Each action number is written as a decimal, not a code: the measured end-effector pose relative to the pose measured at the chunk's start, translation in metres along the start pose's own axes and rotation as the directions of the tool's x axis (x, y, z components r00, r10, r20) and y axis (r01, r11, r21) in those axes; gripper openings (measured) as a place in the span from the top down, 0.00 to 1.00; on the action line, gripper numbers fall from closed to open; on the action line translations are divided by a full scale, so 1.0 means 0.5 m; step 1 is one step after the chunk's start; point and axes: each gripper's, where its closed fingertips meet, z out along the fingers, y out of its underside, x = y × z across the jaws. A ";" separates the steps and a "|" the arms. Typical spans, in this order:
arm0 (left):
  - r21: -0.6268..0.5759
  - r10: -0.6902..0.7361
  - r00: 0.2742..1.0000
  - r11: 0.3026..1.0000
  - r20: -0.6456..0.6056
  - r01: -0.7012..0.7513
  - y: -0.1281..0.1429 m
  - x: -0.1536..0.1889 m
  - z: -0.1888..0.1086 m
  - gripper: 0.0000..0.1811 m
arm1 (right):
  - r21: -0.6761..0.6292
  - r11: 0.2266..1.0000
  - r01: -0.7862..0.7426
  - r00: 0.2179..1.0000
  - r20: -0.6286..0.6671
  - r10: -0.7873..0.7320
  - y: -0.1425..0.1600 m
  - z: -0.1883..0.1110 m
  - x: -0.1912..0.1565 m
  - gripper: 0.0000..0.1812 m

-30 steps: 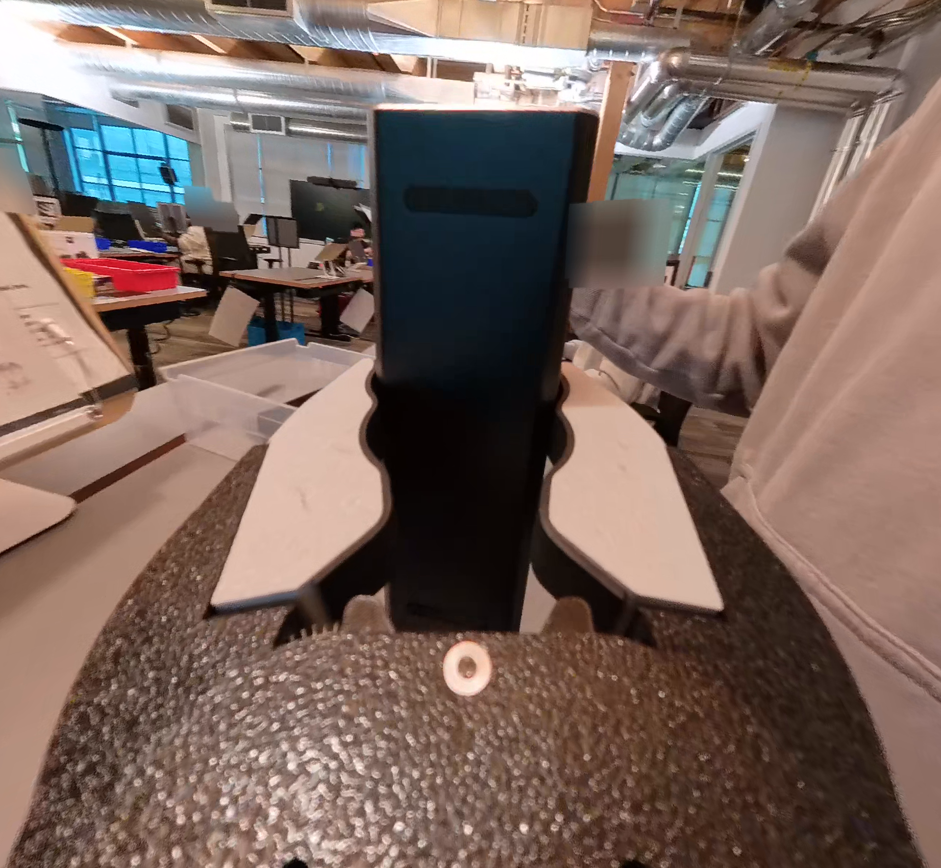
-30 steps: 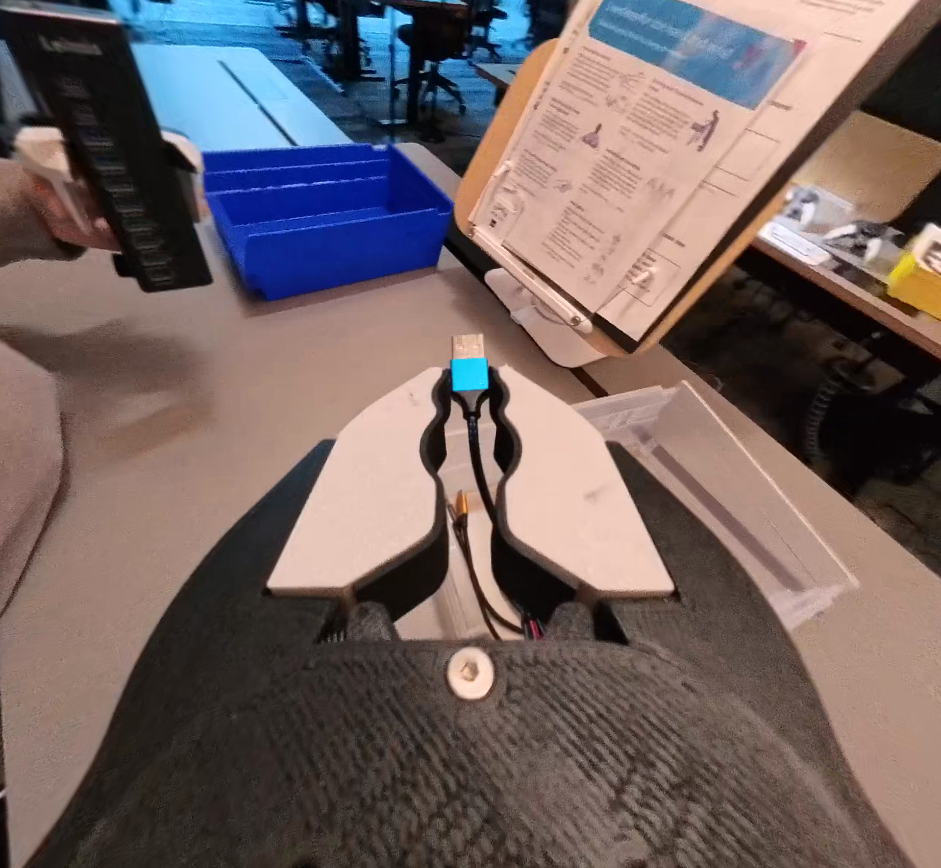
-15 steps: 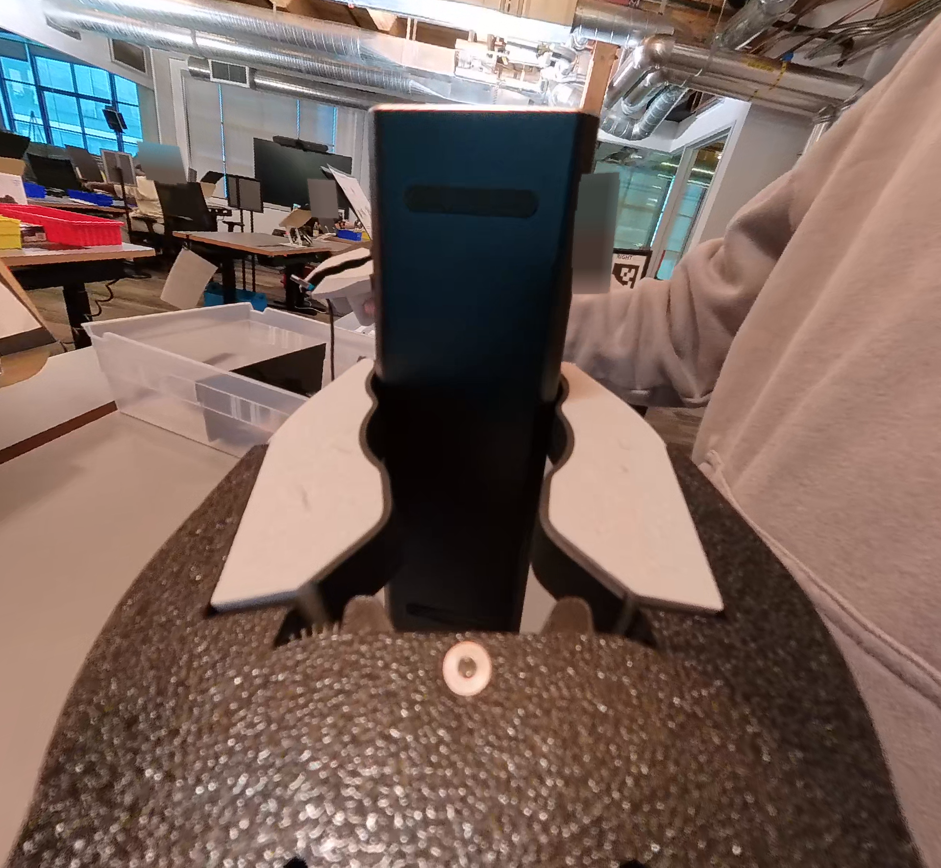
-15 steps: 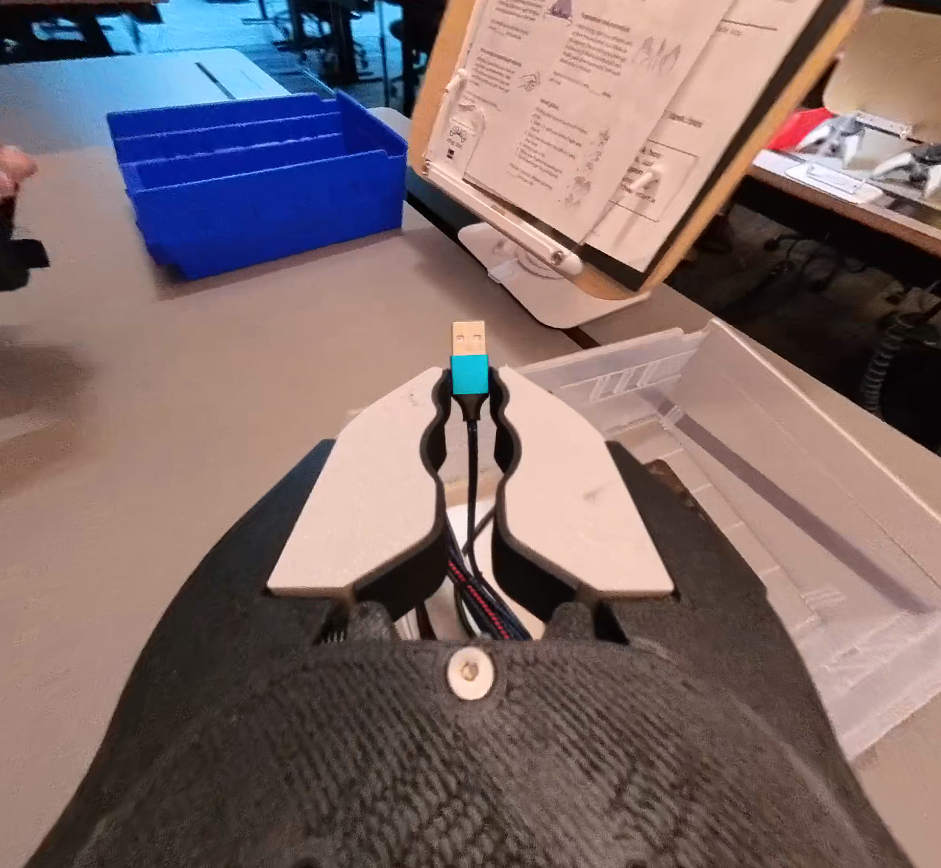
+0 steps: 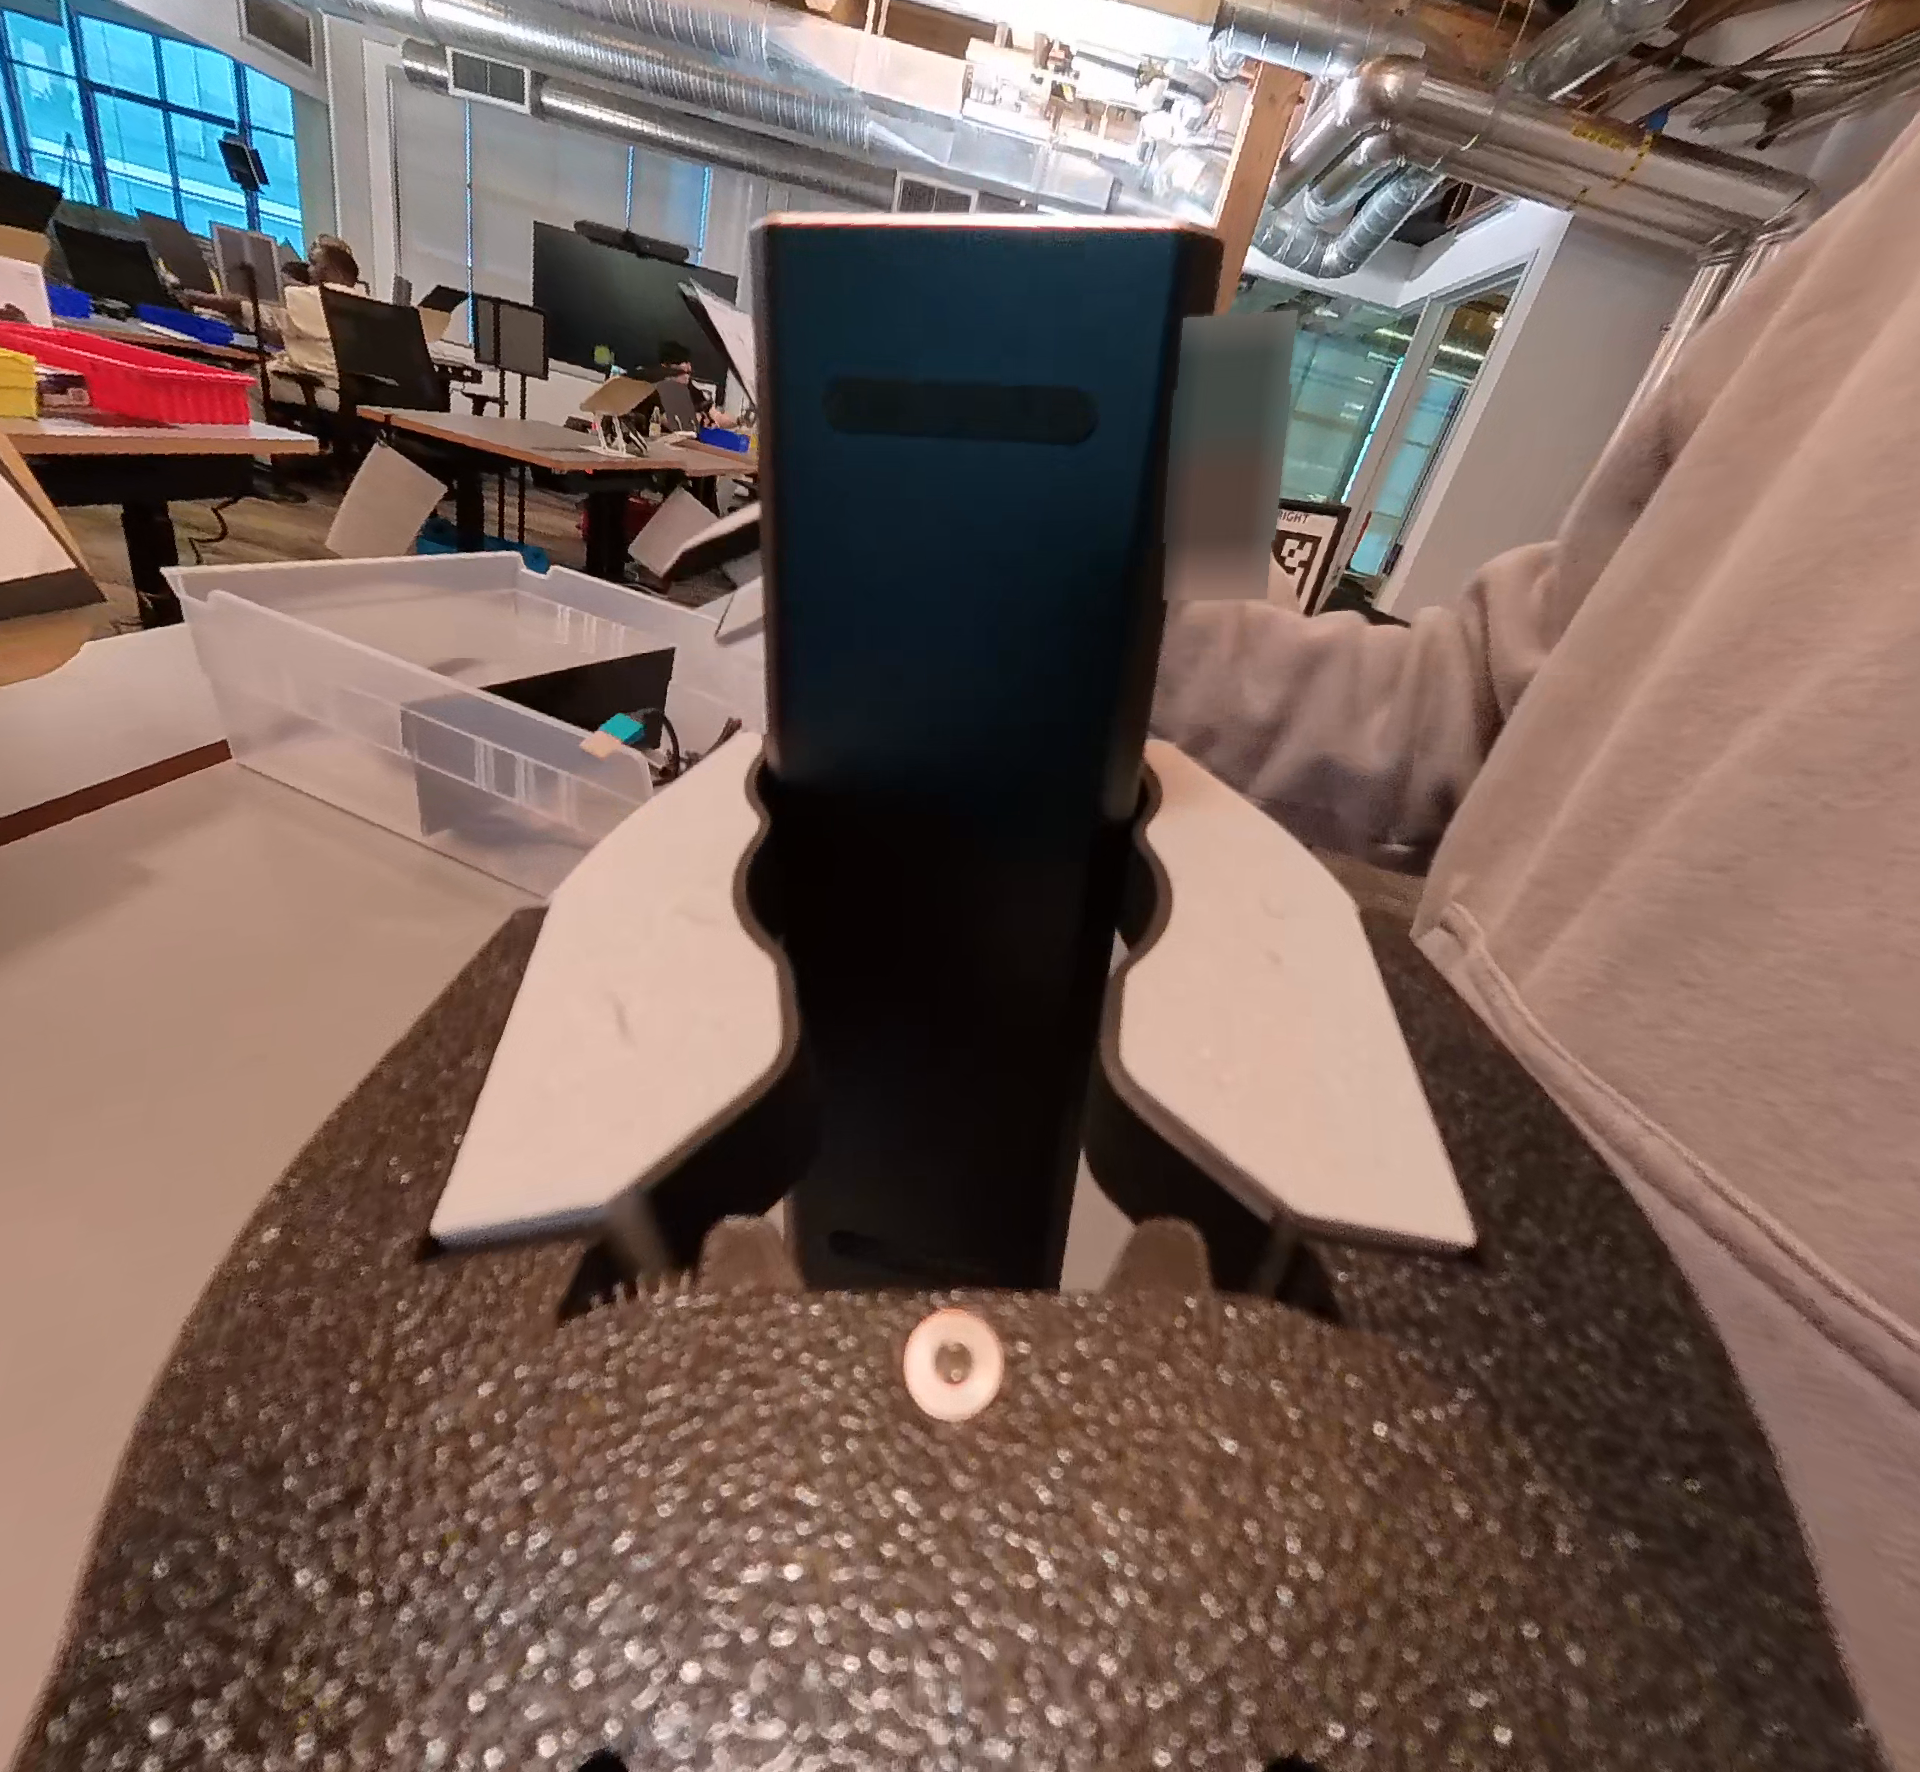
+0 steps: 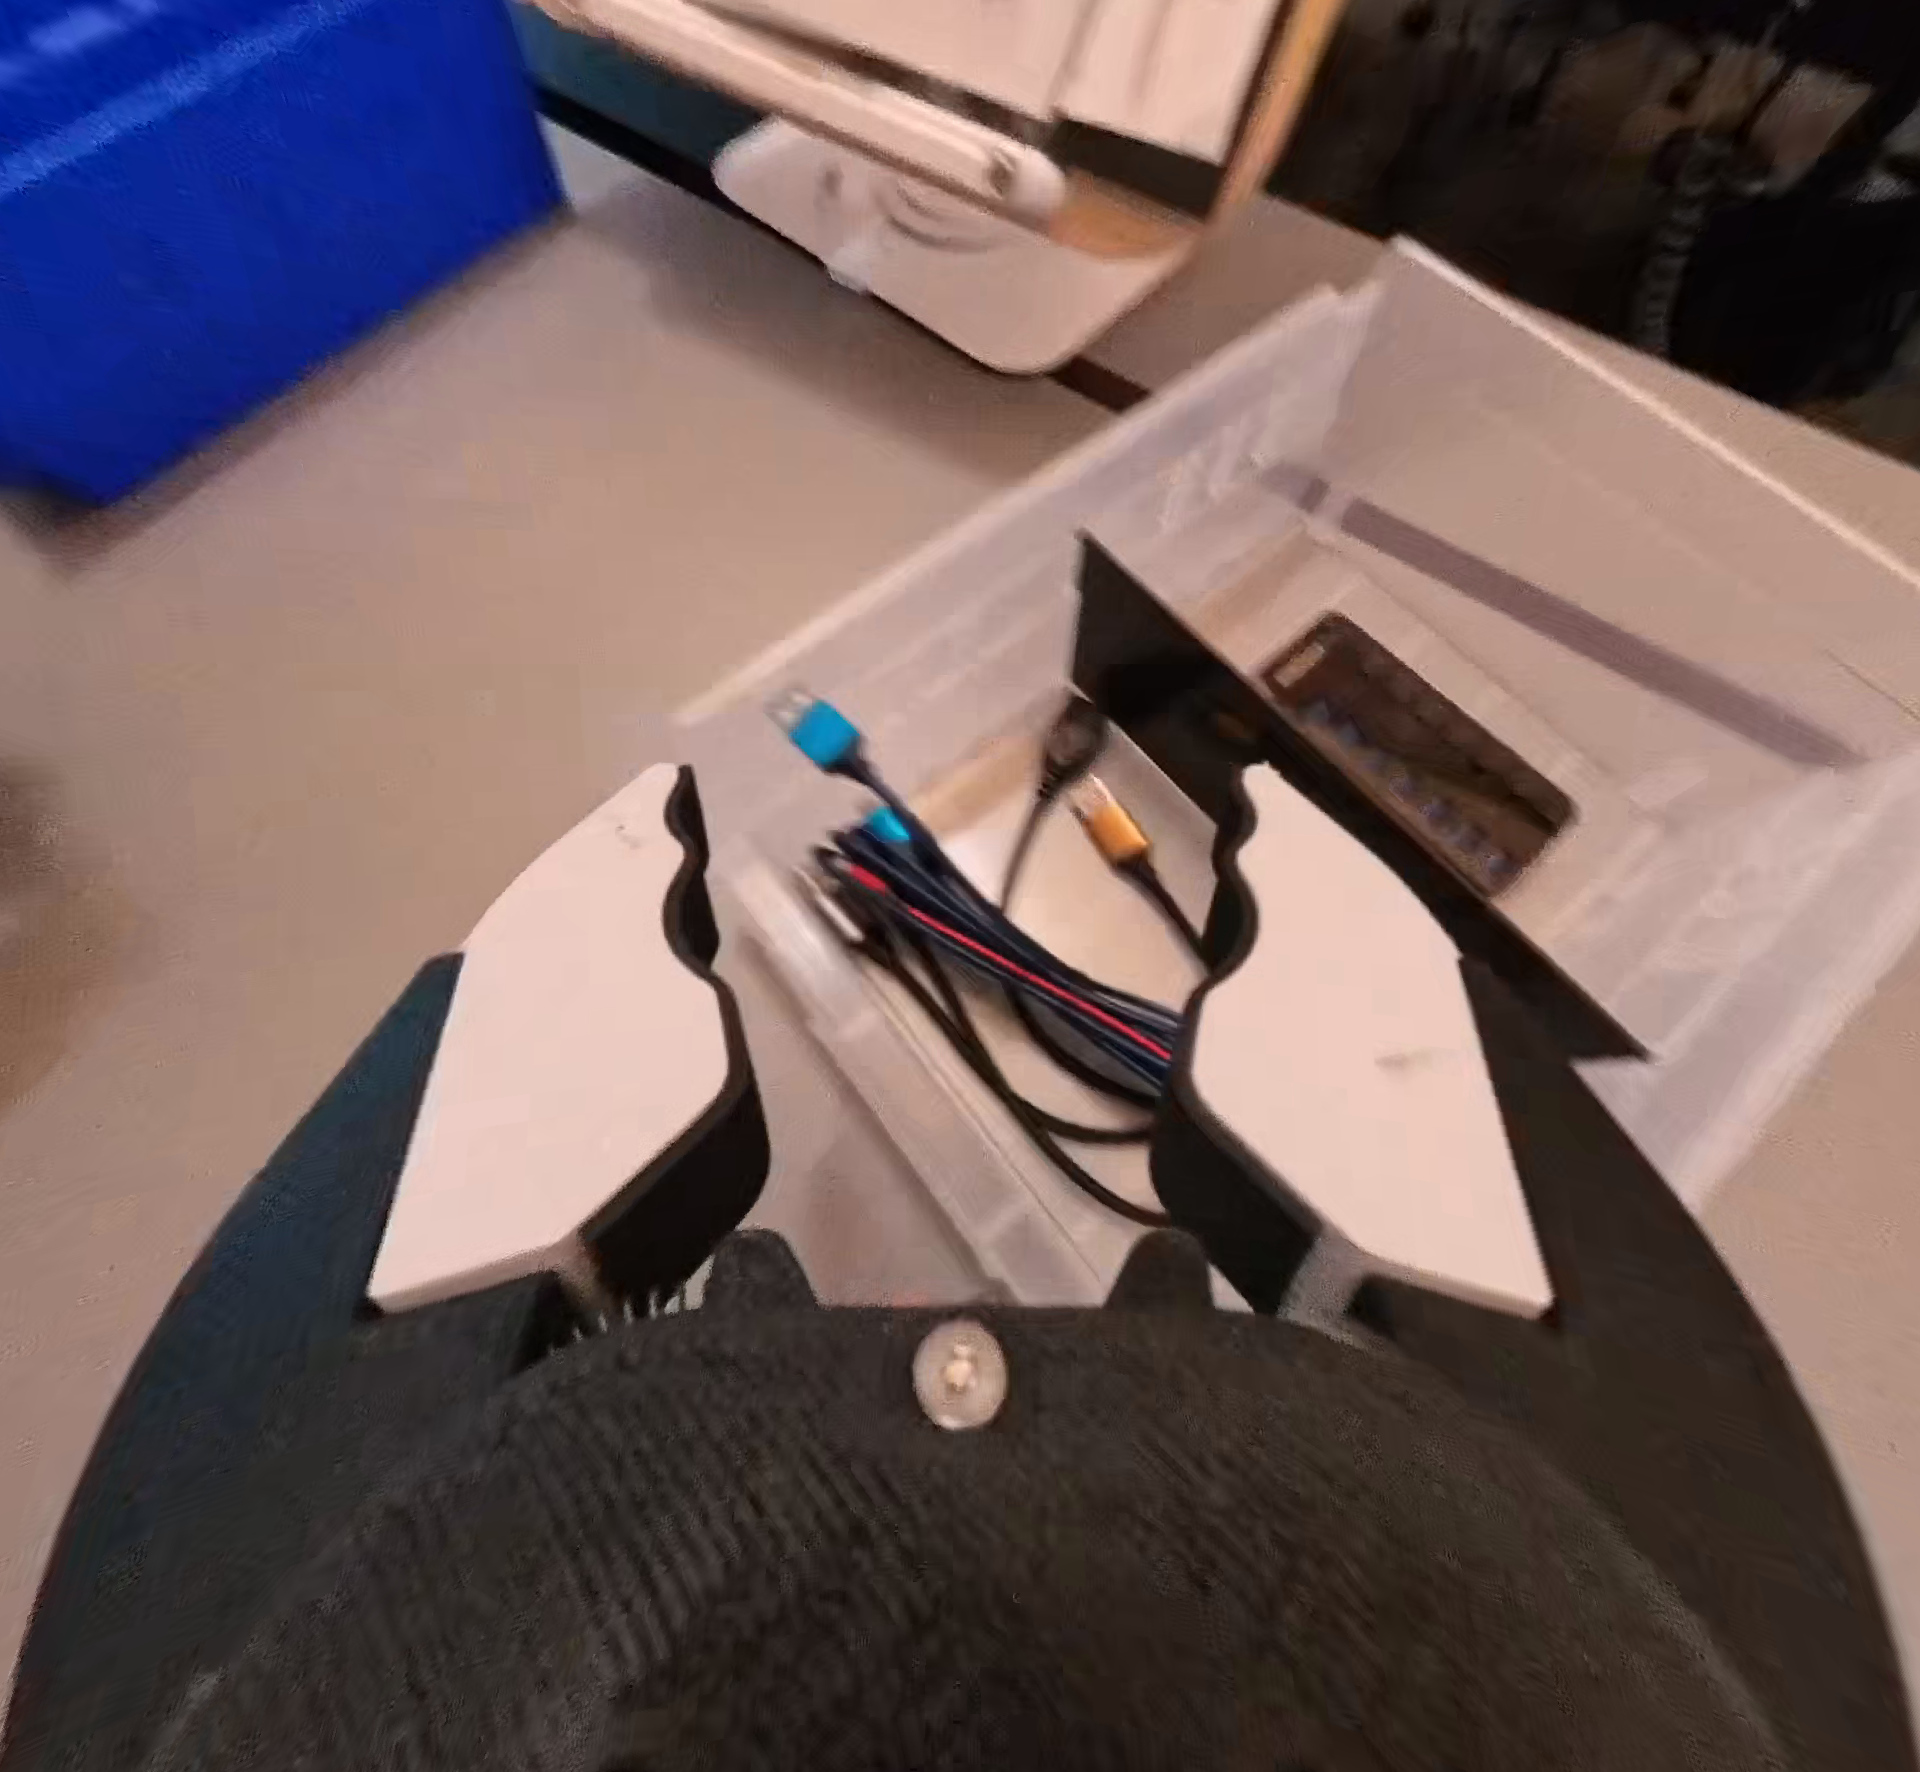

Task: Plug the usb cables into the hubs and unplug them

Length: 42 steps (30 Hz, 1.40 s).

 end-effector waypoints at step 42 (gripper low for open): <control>-0.071 -0.005 0.991 0.997 0.131 0.014 0.039 -0.027 -0.007 0.65 | -0.620 0.545 0.564 0.793 0.225 -0.566 -0.042 0.134 0.253 0.67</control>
